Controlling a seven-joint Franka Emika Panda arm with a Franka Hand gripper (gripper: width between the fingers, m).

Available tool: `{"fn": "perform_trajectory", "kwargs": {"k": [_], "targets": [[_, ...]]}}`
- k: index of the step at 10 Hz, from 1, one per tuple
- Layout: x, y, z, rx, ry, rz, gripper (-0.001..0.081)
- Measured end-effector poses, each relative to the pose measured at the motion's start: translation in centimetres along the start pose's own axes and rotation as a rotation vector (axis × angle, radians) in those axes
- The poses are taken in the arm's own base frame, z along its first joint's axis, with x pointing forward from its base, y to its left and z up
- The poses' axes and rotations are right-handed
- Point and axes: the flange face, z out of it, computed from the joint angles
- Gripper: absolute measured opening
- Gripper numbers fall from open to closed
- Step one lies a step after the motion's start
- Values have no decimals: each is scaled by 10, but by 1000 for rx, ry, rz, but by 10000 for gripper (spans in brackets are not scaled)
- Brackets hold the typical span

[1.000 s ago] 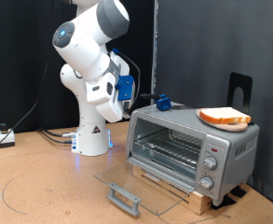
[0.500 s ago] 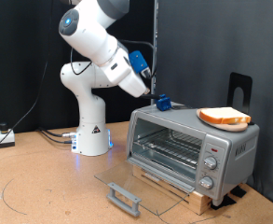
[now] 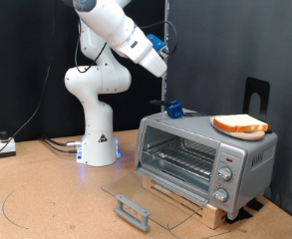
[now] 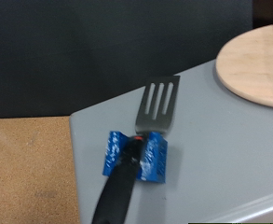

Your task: Make a piece of toast with the oven

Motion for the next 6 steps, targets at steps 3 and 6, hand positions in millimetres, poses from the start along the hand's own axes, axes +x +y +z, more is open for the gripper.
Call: {"fn": "perform_trajectory", "kwargs": {"k": [3,6], "targets": [[0,-43,8,-52,-11,-31,807],[-5,-66,15,-55,-37,4,807]]}}
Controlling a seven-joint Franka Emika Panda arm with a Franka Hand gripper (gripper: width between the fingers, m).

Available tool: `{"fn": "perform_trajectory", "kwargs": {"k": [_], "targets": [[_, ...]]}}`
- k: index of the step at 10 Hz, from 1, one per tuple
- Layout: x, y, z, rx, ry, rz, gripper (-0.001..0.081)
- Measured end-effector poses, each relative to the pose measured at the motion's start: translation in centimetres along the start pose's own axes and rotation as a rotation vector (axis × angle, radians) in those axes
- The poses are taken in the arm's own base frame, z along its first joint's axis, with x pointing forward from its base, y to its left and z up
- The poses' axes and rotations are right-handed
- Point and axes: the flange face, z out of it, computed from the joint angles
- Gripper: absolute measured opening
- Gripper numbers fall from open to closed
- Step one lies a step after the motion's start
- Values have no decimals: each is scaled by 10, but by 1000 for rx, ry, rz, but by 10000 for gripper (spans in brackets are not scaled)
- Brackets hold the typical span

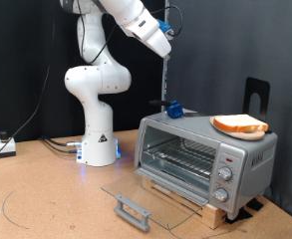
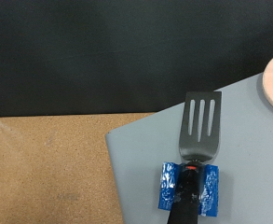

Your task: Make a piece of toast with the oven

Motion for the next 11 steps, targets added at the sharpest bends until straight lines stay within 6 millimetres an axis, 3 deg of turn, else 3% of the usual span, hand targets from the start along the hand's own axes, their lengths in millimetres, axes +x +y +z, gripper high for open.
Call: {"fn": "perform_trajectory", "kwargs": {"k": [2,5,7,9,11], "targets": [[2,-7,8,-24,-3,-122,807],[-1,-26,47,-214,2,-248,807],[-12,-29,81,-263,-61,-158,807],[-18,-18,112,-300,-71,-46,807],[-21,-15,117,-316,-53,-21,807]]}}
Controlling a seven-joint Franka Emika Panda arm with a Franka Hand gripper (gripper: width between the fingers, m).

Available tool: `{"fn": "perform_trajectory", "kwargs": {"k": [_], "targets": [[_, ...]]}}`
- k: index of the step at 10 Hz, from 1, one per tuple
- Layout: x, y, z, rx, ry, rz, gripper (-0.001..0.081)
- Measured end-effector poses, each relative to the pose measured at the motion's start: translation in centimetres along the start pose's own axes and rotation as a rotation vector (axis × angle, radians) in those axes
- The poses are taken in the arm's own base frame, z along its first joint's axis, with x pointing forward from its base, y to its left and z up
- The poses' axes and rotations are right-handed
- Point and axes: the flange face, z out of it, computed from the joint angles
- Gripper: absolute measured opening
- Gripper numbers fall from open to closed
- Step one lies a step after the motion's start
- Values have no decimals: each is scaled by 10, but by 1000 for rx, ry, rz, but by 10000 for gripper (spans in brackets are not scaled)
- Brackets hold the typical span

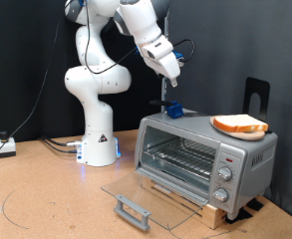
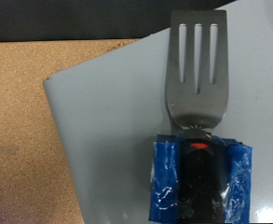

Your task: Make a piece of toast with the oven

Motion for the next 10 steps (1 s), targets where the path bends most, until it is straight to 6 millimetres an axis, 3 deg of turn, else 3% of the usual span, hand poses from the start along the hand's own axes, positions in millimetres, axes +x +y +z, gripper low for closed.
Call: {"fn": "perform_trajectory", "kwargs": {"k": [4,10], "targets": [[2,18,23,-94,60,54,807],[-1,33,45,-45,-6,14,807]]}}
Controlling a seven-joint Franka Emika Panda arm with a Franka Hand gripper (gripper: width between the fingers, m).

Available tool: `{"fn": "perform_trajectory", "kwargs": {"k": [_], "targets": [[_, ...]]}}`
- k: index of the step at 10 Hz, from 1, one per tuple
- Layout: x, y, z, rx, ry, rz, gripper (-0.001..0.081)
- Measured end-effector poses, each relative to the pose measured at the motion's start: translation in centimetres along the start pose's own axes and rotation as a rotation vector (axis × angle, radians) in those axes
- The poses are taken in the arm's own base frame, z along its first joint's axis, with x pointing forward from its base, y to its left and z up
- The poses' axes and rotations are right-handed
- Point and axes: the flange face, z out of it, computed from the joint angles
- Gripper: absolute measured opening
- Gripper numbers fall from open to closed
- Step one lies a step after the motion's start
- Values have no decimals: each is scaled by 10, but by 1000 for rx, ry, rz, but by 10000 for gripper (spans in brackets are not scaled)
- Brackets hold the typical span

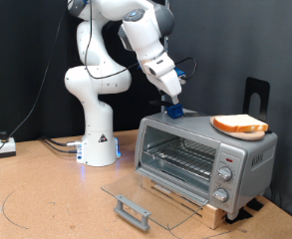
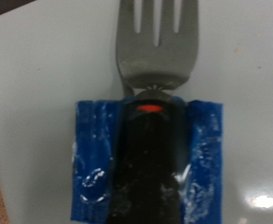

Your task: Make a piece of toast with the oven

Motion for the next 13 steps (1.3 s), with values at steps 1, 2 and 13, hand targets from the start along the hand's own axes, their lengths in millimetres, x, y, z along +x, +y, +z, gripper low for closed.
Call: {"fn": "perform_trajectory", "kwargs": {"k": [1,2,13], "targets": [[-2,0,3,12,-12,-11,807],[-3,-1,6,19,-21,-16,807],[9,-13,52,-8,-23,-25,807]]}}
